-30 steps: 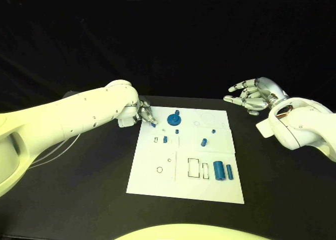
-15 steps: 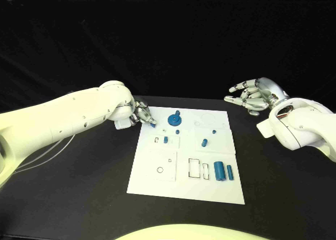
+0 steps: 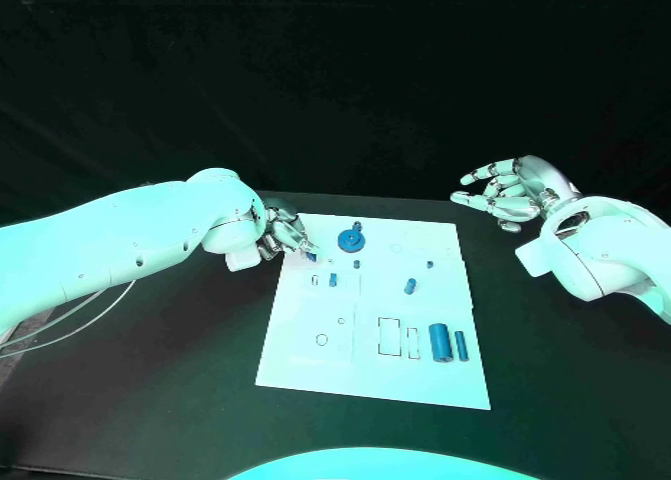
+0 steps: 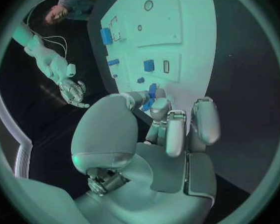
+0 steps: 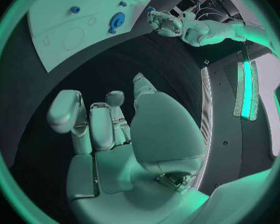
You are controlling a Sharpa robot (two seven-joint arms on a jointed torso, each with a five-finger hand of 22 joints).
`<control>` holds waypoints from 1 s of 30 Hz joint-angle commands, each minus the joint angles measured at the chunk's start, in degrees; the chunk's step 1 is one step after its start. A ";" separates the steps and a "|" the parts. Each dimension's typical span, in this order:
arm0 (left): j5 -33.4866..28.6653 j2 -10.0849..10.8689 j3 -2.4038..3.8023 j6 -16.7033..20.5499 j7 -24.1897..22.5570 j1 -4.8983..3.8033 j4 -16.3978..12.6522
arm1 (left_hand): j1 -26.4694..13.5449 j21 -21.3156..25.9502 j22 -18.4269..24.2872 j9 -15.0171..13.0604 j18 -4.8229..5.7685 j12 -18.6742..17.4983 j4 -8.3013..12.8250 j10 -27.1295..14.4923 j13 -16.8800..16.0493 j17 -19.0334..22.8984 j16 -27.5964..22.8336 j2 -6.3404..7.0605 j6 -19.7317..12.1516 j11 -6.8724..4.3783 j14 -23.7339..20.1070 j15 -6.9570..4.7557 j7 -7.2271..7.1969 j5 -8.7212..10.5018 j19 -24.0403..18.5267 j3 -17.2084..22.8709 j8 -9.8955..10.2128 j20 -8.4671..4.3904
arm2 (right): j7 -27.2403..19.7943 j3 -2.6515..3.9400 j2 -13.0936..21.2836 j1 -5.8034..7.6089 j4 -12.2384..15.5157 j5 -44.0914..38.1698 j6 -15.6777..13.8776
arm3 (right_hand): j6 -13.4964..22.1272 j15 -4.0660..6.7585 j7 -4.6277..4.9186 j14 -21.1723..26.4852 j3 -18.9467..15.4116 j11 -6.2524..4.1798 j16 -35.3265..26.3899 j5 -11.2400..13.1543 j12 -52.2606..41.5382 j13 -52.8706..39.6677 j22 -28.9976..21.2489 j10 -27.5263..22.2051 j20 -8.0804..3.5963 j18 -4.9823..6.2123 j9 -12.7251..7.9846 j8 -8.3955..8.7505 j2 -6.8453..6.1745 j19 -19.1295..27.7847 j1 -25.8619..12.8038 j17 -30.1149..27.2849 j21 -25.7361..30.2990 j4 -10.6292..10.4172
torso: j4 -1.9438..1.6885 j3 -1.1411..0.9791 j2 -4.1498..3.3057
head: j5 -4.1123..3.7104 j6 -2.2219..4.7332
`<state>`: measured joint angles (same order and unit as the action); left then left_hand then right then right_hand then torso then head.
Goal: Assemble the parts on the task board
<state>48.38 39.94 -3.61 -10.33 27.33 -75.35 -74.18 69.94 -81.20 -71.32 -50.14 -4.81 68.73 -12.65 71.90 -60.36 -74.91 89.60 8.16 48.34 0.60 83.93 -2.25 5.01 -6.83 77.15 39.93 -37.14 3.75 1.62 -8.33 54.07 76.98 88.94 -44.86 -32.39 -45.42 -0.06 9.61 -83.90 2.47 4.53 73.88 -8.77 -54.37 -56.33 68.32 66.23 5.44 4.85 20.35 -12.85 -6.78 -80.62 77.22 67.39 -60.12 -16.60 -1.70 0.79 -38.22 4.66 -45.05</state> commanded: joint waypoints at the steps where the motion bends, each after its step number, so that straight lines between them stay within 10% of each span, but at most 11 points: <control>1: 2.10 0.54 -0.16 3.41 -1.10 0.53 -1.62 | -1.00 -0.49 -0.45 0.08 0.63 0.54 9.65 0.75 -0.31 -15.09 0.40 0.22 0.20 -0.20 6.07 -0.58 -0.34 -0.37 0.76 10.32 -0.52 -0.13 | -0.75 -0.02 0.06 -0.06 0.00 -0.01 0.36 | 0.27 0.44 -0.14 -0.11 -0.04 -0.18 -0.14 -0.18 0.24 0.05 -0.05 0.04 -0.11 1.18 -0.08 -0.29 0.24 0.05 -0.01 -0.04 0.29 -0.06 | -0.10 -0.08 0.06 | 0.13 -0.02; 12: 8.25 1.18 -0.68 5.28 -1.23 2.59 -4.89 | -1.90 -0.86 -1.17 0.10 0.78 0.86 10.41 1.41 -0.69 -15.09 0.40 0.73 0.58 -0.39 6.07 -0.76 -0.52 -0.46 1.31 11.56 -0.84 -0.28 | -0.76 -0.06 0.14 -0.10 0.00 0.02 0.37 | 0.28 0.45 -0.15 -0.12 -0.08 -0.19 -0.21 -0.29 0.34 0.20 -0.18 -0.02 -0.13 1.20 -0.09 -0.34 0.24 0.05 -0.13 -0.06 0.48 -0.05 | 0.09 0.03 -0.15 | 0.26 -0.16; 30: 13.85 0.54 -1.08 4.61 0.95 3.03 -6.06 | -2.91 -1.31 -2.07 0.14 0.98 1.42 11.12 2.31 -1.39 -15.09 0.40 1.32 1.05 -0.63 6.07 -0.98 -0.76 -0.88 1.97 12.76 -1.19 -0.48 | -0.79 -0.08 0.17 -0.12 0.07 0.03 0.41 | 0.28 0.45 -0.15 -0.12 -0.08 -0.19 -0.21 -0.29 0.34 0.20 -0.18 -0.02 -0.13 1.20 -0.09 -0.34 0.24 0.05 -0.13 -0.06 0.48 -0.05 | 0.09 0.02 -0.17 | 0.30 -0.54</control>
<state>59.86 40.64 -4.69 -5.76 27.65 -72.34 -80.06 67.67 -82.31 -73.34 -49.90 -4.81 69.86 -9.96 73.85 -61.70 -74.91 89.82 9.50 48.89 -0.10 84.15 -2.87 4.68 -7.51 78.73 44.05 -38.15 3.38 1.59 -8.42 54.22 76.90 88.95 -44.70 -32.38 -45.42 0.02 9.61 -83.82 2.47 4.53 73.89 -8.77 -54.37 -56.19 68.18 66.23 5.44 5.73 20.35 -12.85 -6.78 -80.62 77.22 67.40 -59.78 -16.60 -1.61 0.79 -38.37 4.96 -45.55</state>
